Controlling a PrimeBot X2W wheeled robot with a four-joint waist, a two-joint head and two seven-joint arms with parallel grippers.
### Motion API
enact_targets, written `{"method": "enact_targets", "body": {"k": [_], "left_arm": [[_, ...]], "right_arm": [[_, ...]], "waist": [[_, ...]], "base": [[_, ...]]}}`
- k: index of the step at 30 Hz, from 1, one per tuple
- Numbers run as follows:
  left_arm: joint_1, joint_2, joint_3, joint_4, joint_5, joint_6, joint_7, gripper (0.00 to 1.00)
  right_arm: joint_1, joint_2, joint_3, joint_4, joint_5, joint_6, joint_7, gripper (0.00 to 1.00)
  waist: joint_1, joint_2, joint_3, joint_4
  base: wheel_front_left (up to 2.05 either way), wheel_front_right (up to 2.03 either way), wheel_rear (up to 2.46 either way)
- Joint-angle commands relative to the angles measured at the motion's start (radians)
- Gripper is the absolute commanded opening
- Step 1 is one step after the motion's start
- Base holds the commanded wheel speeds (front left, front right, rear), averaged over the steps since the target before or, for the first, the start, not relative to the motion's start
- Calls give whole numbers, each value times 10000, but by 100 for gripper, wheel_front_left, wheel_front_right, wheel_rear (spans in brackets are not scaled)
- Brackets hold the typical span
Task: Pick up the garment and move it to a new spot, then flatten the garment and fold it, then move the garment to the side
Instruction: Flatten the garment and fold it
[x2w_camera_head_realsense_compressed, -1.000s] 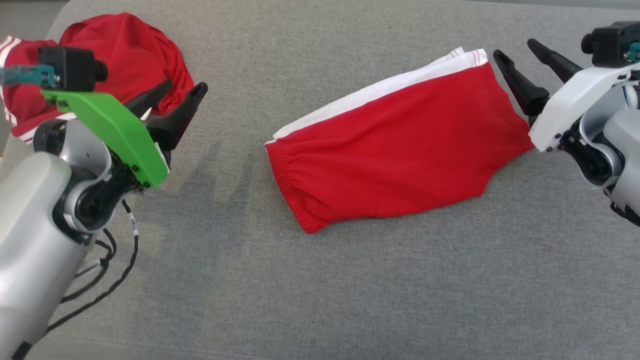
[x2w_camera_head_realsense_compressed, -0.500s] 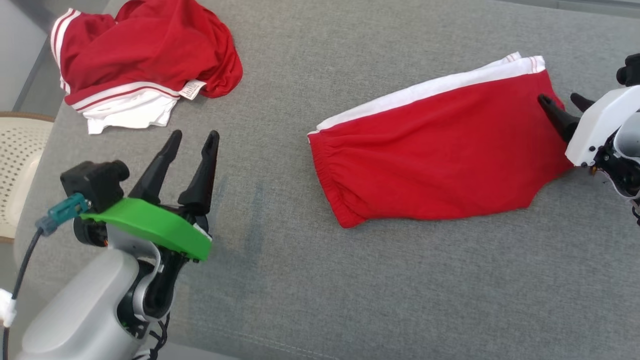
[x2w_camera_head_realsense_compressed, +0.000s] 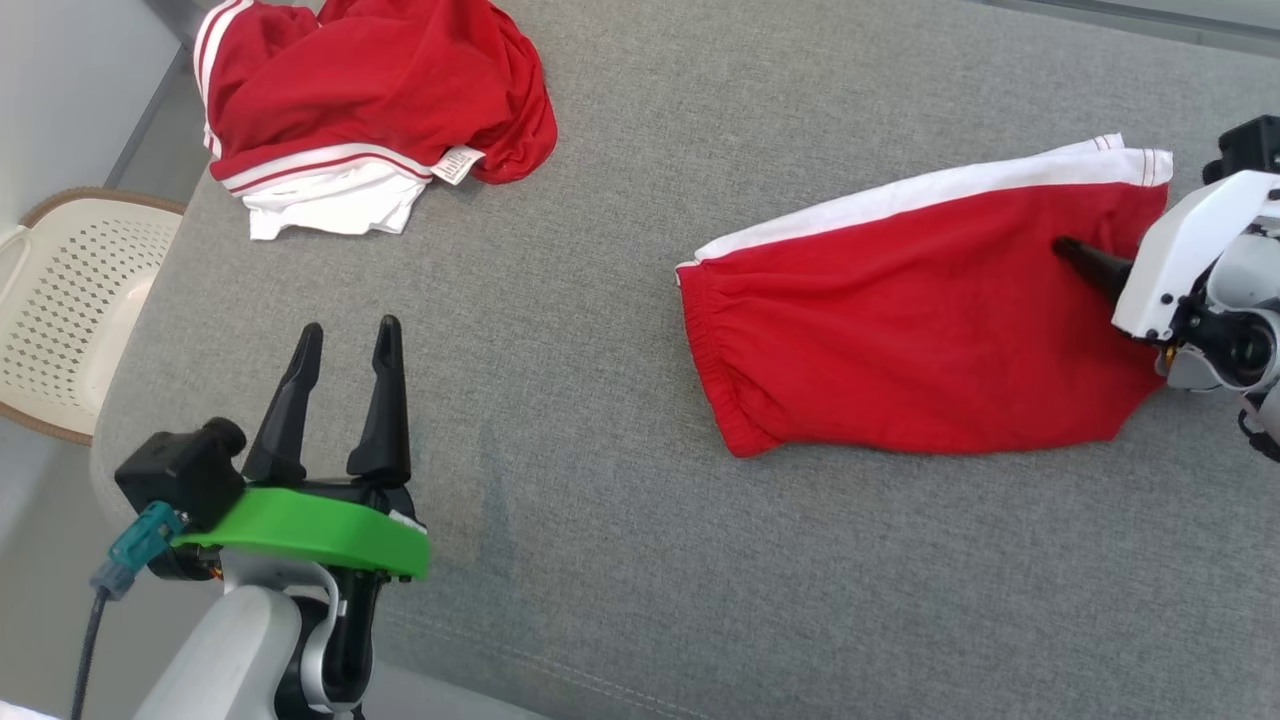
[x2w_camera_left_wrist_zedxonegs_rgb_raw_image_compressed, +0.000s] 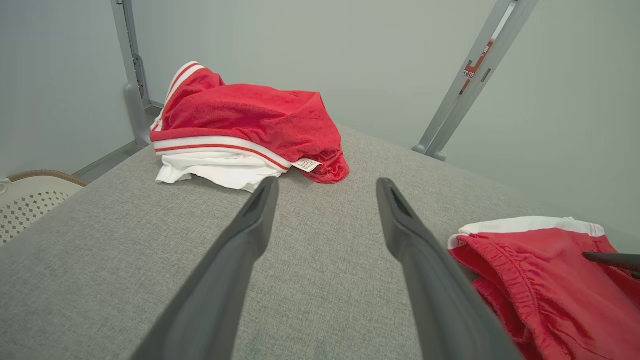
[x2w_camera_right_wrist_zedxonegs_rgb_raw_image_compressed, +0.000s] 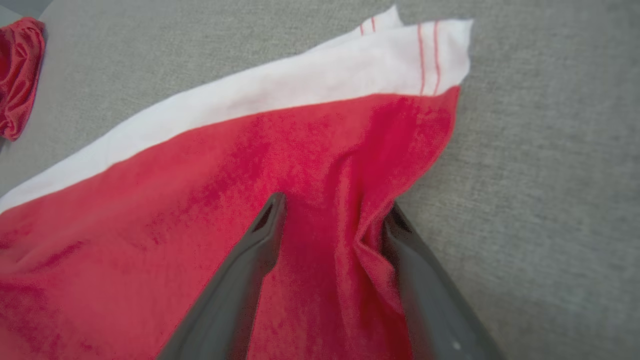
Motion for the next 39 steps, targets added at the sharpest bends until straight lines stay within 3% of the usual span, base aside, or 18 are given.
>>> {"method": "enact_targets", "body": {"k": [1, 10, 26, 31, 39], "left_arm": [[199, -149, 163, 43, 373, -96, -27, 100], [734, -776, 746, 414, 1827, -544, -29, 100], [1722, -1286, 1532, 111, 3741, -904, -30, 100], [1907, -1562, 1754, 92, 4183, -1110, -31, 100], [1945, -2191, 1764, 514, 4557, -1603, -29, 100]], "right_arm": [[379, 147, 133, -135, -86, 55, -90, 0], [550, 45, -84, -202, -372, 29, -1884, 0], [1469, -426, -248, 96, -167, 29, -2823, 0], [1035, -90, -97, 159, -435, 29, -2744, 0], [251, 1310, 399, 543, -881, 29, -1848, 0]], "waist": [[0, 0, -98, -2], [0, 0, -605, -620], [0, 0, -1603, -2487], [0, 0, -1757, -2603], [0, 0, -1929, -1989]], "base": [[0, 0, 0], [0, 0, 0], [0, 0, 0], [0, 0, 0], [0, 0, 0]]}}
